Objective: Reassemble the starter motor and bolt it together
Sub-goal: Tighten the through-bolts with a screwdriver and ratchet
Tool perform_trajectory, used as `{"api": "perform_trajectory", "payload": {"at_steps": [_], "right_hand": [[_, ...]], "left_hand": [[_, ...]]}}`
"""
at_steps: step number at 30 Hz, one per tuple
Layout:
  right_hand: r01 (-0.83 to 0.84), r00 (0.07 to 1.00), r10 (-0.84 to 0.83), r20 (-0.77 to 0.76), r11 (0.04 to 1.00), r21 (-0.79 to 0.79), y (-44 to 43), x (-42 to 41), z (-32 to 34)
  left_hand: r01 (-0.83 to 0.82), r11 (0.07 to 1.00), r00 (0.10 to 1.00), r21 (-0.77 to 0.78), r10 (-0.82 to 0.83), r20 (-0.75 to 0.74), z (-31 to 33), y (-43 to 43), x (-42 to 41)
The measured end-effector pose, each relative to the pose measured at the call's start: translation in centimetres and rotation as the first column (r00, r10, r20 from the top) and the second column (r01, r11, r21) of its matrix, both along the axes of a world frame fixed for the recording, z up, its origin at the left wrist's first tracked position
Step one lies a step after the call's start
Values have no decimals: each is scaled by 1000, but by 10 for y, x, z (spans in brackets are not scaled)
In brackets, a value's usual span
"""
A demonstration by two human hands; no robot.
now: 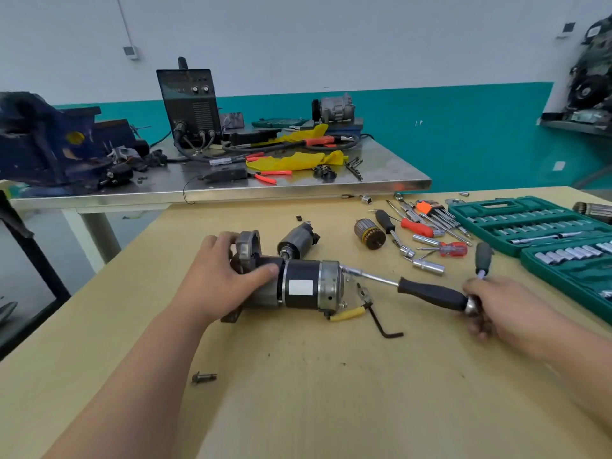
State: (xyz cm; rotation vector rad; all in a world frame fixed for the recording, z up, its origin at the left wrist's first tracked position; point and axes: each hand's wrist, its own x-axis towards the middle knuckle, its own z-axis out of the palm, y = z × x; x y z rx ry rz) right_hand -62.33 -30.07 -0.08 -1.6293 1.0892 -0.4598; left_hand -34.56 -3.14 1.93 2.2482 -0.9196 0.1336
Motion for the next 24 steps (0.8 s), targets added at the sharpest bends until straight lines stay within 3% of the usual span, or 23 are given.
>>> {"api": "perform_trajectory", "payload": {"at_steps": [1,3,5,6,7,9,10,12,14,24], "right_hand": [[-25,997,21,-74,998,-54,1,-3,2],[-157,914,32,-405,947,-280,-2,-5,12],[-396,664,-183,-725,736,-548,0,0,29],[-478,608,-289,-740,610,-632,7,8,41],[-515,646,-284,-709,523,-679,17,20,51],[-581,773,83,-629,489,-650,43,52,63],[-633,768,292,-570,478,-609,58,70,63],[-741,670,504,-545,409,-533,78,105,52],[-780,617,557,-556,342,-523,86,128,37],[-610,744,549,-380,325,-723,83,130,12]], "left_hand": [[23,998,1000,58,-23,-6,-2,-1,1],[25,990,998,136,-33,56,-5,-4,5],[11,997,996,80,-17,86,-7,-6,7],[7,1000,996,28,-9,85,-8,-6,6],[4,1000,997,-24,-2,83,-10,-5,5],[-3,994,996,-109,12,85,-12,-4,2],[-4,990,996,-141,17,87,-14,-4,0],[5,981,997,-196,11,78,-18,-2,-4],[8,971,997,-238,9,73,-23,0,-6],[-28,927,999,-375,38,19,-22,-4,-15]]}}
